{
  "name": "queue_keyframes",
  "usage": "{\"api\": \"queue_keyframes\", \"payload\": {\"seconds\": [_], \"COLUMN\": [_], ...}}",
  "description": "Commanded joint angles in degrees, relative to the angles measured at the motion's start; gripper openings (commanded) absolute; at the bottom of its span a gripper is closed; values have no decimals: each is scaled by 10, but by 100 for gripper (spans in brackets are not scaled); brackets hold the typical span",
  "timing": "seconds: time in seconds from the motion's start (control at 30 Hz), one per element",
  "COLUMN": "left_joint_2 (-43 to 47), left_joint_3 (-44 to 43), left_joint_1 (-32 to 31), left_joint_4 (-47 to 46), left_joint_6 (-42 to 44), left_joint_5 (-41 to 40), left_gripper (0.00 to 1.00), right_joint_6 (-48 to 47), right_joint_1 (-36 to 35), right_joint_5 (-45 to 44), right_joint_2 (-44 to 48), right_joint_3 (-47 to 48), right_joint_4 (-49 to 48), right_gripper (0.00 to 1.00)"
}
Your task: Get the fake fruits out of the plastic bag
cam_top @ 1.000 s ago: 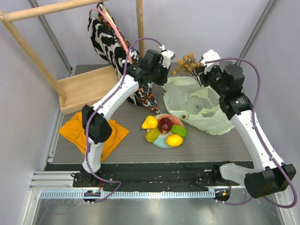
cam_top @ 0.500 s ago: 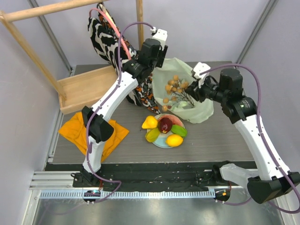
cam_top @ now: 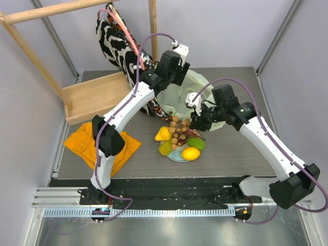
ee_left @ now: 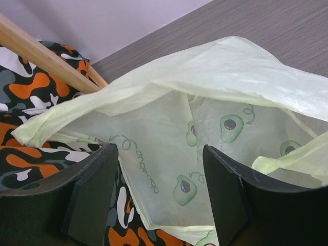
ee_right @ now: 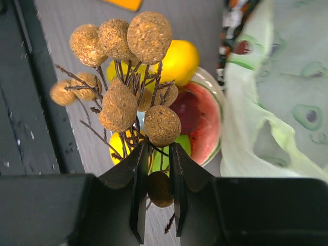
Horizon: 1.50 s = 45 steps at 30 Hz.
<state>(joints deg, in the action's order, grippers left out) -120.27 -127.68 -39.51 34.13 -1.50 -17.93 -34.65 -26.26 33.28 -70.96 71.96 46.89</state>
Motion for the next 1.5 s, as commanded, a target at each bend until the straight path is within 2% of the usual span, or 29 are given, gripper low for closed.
{"api": "queue_keyframes", "payload": {"seconds": [0.0,0.2,0.6,0.7,0.73,0.8,0.87,0.93,0.97,1.13,1.23,1.33,1.47], "left_joint_2": [38,42,41,39,37,36,35,35,35,35,35,40,62], "left_joint_3": [-3,1,4,2,1,0,-1,-1,-1,-9,-18,-31,-36], "left_joint_1": [-1,-3,-3,-3,-3,-3,-3,-3,-3,-3,-3,-3,-3], "left_joint_4": [-7,-6,-1,-1,0,0,1,1,2,1,1,5,8], "left_joint_6": [2,2,-4,-9,-10,-11,-11,-11,-11,-9,-6,-6,1], "left_joint_5": [14,16,21,28,30,33,34,35,36,35,40,54,105], "left_gripper": [71,71,71,71,71,71,71,71,71,72,72,72,74], "right_joint_6": [-82,-181,-204,-203,-203,-193,-184,-176,-170,-109,-79,-54,-22], "right_joint_1": [-47,-64,-85,-93,-95,-99,-99,-99,-99,-86,-59,0,68], "right_joint_5": [4,-36,-74,-87,-91,-108,-117,-137,-145,-190,-203,-196,-182], "right_joint_2": [-35,-81,-115,-117,-117,-117,-117,-113,-104,-53,-22,-14,-63], "right_joint_3": [5,9,-2,-11,-13,-17,-16,-11,-9,11,-2,-23,-18], "right_joint_4": [52,87,57,40,36,20,15,14,12,-4,-6,-7,-8], "right_gripper": [4,4,9,21,39,66,79,86,99,100,100,100,88]}}
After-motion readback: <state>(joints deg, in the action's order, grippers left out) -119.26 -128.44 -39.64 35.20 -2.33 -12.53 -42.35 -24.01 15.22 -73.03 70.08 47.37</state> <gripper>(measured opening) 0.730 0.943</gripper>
